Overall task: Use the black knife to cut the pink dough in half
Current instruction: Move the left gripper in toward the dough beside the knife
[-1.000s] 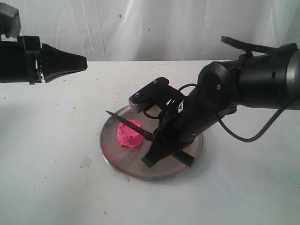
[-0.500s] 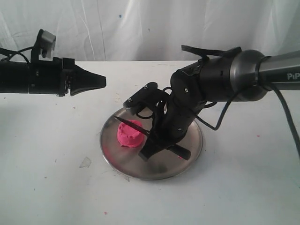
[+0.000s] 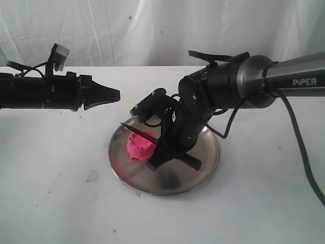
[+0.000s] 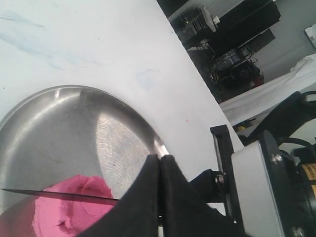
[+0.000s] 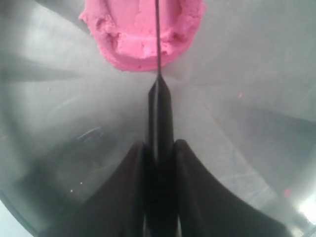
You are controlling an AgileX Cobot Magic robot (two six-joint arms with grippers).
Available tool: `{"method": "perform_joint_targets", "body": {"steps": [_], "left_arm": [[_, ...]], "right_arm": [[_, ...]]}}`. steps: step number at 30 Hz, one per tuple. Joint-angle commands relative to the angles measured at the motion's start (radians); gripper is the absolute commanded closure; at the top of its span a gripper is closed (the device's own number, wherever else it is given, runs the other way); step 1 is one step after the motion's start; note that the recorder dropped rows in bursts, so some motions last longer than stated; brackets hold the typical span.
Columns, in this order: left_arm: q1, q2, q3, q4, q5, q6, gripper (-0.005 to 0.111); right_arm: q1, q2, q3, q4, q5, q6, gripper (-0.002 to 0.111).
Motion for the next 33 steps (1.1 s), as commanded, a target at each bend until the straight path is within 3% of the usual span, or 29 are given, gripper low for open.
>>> {"method": "perform_joint_targets", "body": {"steps": [1,10,33], "left_arm": [[-0.034,0.006,-0.006,-0.033,-0.042,0.042,0.107],[-0.079,0.084,-0.051,-0.036,-0.076,0.063,0.107],[-0.092,0.106,-0.064,0.017,-0.135,0.056,0.107]], "right_arm": [[0.001,0.000,-0.012,-0.015,-0.016,0.019,0.108],[0.001,0.003,-0.012,-0.015,-0.012,0.031,0.108],[0.001,0.017,-0.012,-0.015,-0.018,0.034,0.108]]}}
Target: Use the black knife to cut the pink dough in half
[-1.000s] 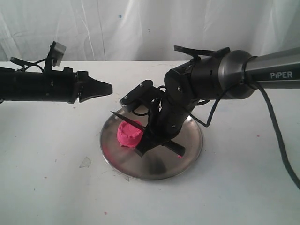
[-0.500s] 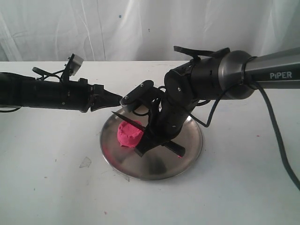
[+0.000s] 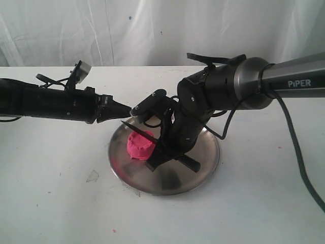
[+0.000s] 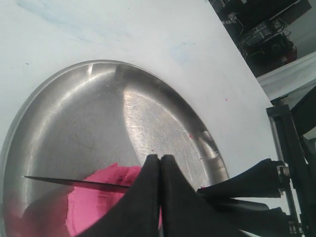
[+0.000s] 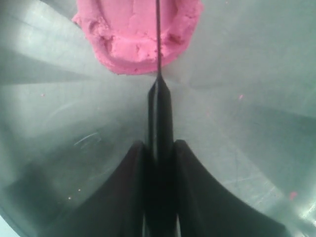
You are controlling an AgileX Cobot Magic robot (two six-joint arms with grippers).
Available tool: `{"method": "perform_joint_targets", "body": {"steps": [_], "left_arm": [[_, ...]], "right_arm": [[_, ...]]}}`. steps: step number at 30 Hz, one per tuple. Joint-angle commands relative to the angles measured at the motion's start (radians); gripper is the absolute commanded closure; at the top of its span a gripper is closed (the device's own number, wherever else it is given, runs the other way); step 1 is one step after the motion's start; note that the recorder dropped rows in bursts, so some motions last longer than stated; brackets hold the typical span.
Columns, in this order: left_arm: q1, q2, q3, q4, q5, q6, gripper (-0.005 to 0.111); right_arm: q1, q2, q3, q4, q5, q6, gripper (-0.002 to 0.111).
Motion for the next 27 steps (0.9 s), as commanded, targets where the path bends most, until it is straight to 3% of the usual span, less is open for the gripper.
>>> {"method": "perform_joint_targets", "body": {"steps": [1,18,27], "left_arm": [[-0.022,0.001,-0.006,-0.008,-0.029,0.002,0.107],[-0.043,0.108,-0.006,-0.109,-0.065,0.055,0.107],[-0.046,0.128,-0.043,-0.123,-0.019,0.076,0.107]], "right_arm": [[0.001,0.001,-0.007,-0.006,-0.009,0.003,0.108],[0.001,0.001,-0.007,-0.004,-0.001,0.003,0.108],[0.001,0.001,-0.007,0.007,0.002,0.003,0.108]]}}
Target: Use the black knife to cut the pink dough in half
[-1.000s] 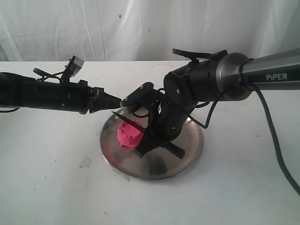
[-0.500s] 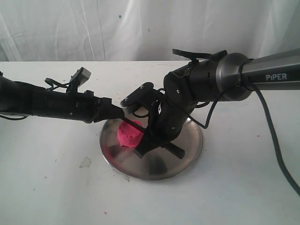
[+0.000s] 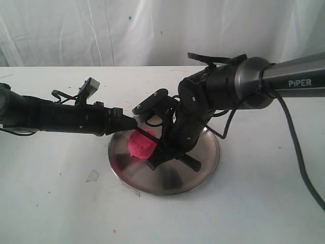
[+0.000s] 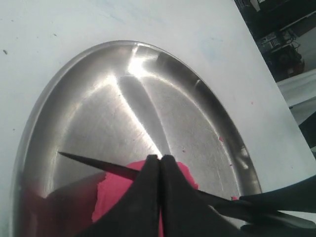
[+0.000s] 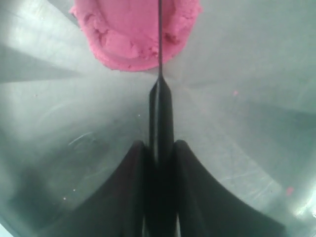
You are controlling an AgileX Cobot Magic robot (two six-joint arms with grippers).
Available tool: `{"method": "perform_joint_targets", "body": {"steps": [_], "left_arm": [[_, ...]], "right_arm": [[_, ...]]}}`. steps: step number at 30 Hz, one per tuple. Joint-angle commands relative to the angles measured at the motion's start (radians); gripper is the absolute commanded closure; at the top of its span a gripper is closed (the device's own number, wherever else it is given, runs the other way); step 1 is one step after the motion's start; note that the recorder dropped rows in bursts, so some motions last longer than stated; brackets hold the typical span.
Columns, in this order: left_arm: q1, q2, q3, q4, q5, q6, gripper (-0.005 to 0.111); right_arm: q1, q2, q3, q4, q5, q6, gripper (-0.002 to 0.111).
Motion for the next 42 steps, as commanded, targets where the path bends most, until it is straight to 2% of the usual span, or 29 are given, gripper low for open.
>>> {"method": "perform_joint_targets", "body": {"steps": [1,6,9,42], "left_arm": [[-0.006,0.004,-0.047,0.004,0.042,0.010,0.107],[-0.006,-0.009,-0.106,0.124,0.045,-0.077,0.107],[-0.006,-0.013,-0.106,0.145,0.041,-0.077,0.107],[-0.006,0.041,-0.103,0.205,0.037,-0.103,0.107]], "right_arm": [[0.001,0.001,-0.007,0.005,0.000,-0.007,0.108],[0.001,0.038,-0.003,0.019,0.013,-0.007,0.108],[0.001,0.063,-0.003,0.019,0.016,-0.007,0.108],[0.001,0.000,-0.007,0.019,0.024,-0.007,0.108]]}}
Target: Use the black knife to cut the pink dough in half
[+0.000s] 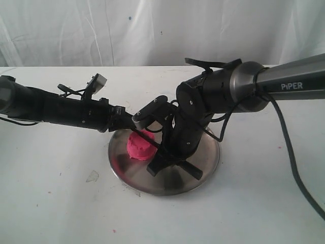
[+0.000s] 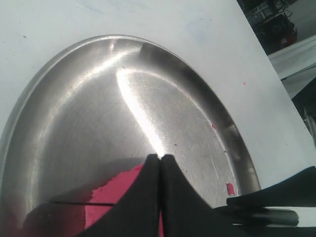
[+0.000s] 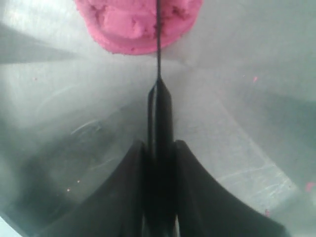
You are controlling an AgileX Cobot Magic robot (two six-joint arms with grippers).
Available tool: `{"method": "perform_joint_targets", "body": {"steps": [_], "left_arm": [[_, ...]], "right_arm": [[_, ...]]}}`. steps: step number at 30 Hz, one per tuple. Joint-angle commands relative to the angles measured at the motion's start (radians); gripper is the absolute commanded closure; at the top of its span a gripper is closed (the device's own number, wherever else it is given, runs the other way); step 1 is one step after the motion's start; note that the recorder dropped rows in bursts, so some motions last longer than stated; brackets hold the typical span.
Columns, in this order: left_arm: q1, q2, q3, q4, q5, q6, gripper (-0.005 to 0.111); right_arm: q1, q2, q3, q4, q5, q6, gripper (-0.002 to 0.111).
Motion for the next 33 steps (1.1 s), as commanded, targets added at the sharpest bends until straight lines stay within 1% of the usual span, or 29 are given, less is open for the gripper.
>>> {"method": "perform_joint_targets", "body": {"steps": [1,15,21,25,31,33], "left_arm": [[-0.006,0.008,0.003,0.042,-0.007,-0.005,0.107],[-0.006,0.040,0.003,0.046,-0.007,-0.031,0.107],[-0.005,-0.005,0.002,0.045,-0.019,-0.028,0.107],[-0.005,-0.038,0.002,0.072,-0.035,-0.031,0.107],[-0.005,-0.038,0.002,0.159,-0.058,-0.086,0.107],[-0.005,-0.038,0.002,0.164,-0.070,-0.086,0.107]], "right_arm": [[0.001,-0.027,-0.005,0.008,-0.006,-0.007,0.108],[0.001,-0.026,-0.005,0.008,-0.012,-0.007,0.108],[0.001,-0.024,-0.005,0.008,-0.012,-0.007,0.108],[0.001,-0.015,-0.003,0.008,-0.018,-0.007,0.108],[0.001,0.015,-0.003,0.008,-0.022,0.012,0.108],[0.001,0.015,-0.003,0.008,-0.022,0.012,0.108]]}}
